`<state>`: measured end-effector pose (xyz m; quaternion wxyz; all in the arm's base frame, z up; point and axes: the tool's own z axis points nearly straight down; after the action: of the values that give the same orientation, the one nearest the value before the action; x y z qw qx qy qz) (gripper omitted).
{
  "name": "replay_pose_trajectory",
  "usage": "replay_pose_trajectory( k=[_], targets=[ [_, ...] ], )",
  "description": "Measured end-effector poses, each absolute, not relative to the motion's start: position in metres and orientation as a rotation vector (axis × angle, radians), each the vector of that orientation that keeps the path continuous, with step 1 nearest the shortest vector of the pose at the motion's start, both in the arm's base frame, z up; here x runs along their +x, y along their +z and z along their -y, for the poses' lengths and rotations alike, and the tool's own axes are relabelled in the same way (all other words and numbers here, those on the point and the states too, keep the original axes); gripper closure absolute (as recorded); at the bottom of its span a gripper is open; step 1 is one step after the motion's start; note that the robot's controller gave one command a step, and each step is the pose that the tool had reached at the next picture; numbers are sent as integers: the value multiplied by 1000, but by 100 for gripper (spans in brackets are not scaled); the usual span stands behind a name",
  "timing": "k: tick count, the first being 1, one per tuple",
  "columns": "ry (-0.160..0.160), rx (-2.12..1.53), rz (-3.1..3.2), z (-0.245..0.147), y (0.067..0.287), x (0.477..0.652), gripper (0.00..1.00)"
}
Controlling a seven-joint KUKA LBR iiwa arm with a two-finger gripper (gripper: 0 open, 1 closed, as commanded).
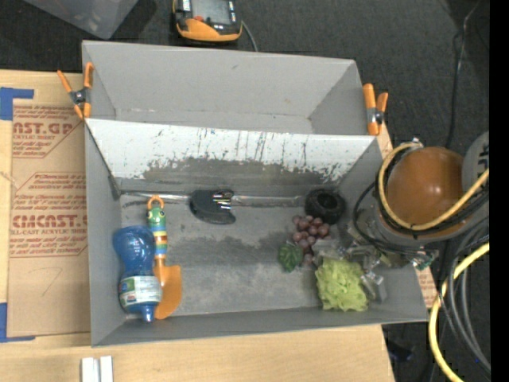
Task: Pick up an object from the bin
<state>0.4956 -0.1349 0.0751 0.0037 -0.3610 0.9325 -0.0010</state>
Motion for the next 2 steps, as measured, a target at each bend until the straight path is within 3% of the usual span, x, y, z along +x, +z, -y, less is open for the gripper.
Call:
replay_pose_trajectory(
  k=[1, 2],
  targets=[
    [2, -605, -3082, 124, 81, 507, 0],
    [9, -675, -3075, 125, 104, 503, 0]
  ],
)
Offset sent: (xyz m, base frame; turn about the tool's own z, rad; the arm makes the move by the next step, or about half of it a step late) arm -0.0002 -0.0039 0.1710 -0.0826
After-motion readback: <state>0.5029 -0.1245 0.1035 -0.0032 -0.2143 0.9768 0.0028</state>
